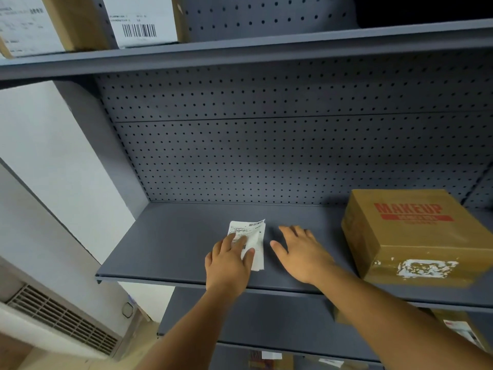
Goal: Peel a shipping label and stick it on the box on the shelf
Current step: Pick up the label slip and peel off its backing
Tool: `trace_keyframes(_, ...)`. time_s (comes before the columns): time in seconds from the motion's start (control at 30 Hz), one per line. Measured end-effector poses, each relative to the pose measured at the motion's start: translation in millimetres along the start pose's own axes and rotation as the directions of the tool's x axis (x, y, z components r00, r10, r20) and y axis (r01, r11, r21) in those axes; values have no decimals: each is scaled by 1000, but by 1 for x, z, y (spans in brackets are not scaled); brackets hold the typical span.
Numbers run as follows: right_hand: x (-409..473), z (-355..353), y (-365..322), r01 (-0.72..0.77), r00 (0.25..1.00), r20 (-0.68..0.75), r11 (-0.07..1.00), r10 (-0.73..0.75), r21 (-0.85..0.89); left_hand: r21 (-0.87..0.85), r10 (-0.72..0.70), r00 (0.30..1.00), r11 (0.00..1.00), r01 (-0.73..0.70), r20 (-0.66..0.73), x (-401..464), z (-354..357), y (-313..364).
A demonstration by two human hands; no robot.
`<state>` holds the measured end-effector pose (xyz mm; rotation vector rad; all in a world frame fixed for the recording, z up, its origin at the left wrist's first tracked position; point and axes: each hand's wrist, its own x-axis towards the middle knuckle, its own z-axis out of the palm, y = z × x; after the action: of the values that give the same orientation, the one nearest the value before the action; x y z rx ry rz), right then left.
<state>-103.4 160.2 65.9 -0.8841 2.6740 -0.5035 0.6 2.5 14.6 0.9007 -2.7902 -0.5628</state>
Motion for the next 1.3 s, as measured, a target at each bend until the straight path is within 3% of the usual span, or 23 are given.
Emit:
trace_keyframes(0.07, 1, -3, -3, -34, 999, 22, 984, 31, 176, -10, 27, 999, 1000, -28, -38, 0, -5, 5)
trace_keyframes(0.13, 2, -3, -6, -98, 994, 78, 901, 72, 422, -27, 73, 996, 997, -75, -57, 2, -9, 12)
trace_keyframes(0.27, -1, -4, -14, -212, 977, 181, 539, 111, 815, -56, 185, 982, 981, -188, -49, -2, -20, 33)
trace_keyframes(0.37, -7, -10, -19, -207, 978, 184, 311, 101, 928, -72, 236, 970, 968, -240, -51, -9, -25, 49)
trace_keyframes(0.5, -13, -13, -16, -181, 979, 160, 172, 129, 968, -145, 277, 960, 949, -279, -34, -18, -30, 57)
trace_keyframes(0.6, -19, -18, -9, -185, 972, 157, 158, 173, 970, -309, 249, 968, 922, -235, 8, -22, -31, 55)
trace_keyframes(0.7, -25, -26, -3, -169, 972, 138, 159, 192, 973, -544, 121, 989, 837, -54, 86, -21, -37, 51)
trace_keyframes(0.9, -32, -40, 11, -166, 972, 128, 196, 195, 966, -725, -43, 964, 650, 227, 263, -24, -52, 49)
trace_keyframes(1.17, -40, -48, 13, -119, 975, 96, 110, 199, 987, -827, -41, 933, 451, 337, 358, -34, -53, 61)
trace_keyframes(1.3, -45, -45, 16, -122, 982, 98, 143, 163, 982, -857, -59, 942, 400, 326, 331, -37, -54, 65)
